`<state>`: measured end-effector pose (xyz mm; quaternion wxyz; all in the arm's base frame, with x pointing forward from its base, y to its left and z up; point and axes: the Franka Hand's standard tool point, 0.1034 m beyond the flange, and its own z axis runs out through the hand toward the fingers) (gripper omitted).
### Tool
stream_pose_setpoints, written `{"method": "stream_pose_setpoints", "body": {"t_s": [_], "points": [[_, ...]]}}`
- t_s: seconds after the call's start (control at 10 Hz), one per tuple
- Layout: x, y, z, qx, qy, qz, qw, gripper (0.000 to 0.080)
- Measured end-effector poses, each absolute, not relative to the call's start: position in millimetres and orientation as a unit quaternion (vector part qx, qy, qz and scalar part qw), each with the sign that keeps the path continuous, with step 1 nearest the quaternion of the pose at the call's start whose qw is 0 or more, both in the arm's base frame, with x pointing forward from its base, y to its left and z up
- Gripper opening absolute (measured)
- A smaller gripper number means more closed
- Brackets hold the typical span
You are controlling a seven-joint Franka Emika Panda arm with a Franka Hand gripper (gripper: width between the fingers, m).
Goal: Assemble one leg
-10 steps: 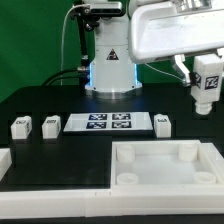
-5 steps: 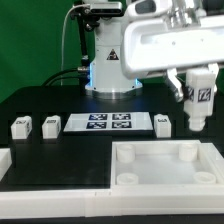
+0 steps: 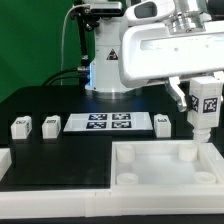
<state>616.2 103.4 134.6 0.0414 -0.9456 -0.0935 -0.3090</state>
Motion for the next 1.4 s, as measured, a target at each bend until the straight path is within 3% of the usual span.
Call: {"method": "stream_pose_setpoints", "body": {"t_s": [0.2,0.4,0.8,1.4], "points": [[615,104,132.1,-0.946,-0.094,-0.307,0.042,0.0288],[608,107,100.9,-0.948,-0.095,-0.302,0.045,0.0288],[618,104,75.6,-0.950,-0.093,-0.294,0.048,0.0288],[619,115,75.0,-0.948,-0.101,-0.297,0.051,0.0288]]}}
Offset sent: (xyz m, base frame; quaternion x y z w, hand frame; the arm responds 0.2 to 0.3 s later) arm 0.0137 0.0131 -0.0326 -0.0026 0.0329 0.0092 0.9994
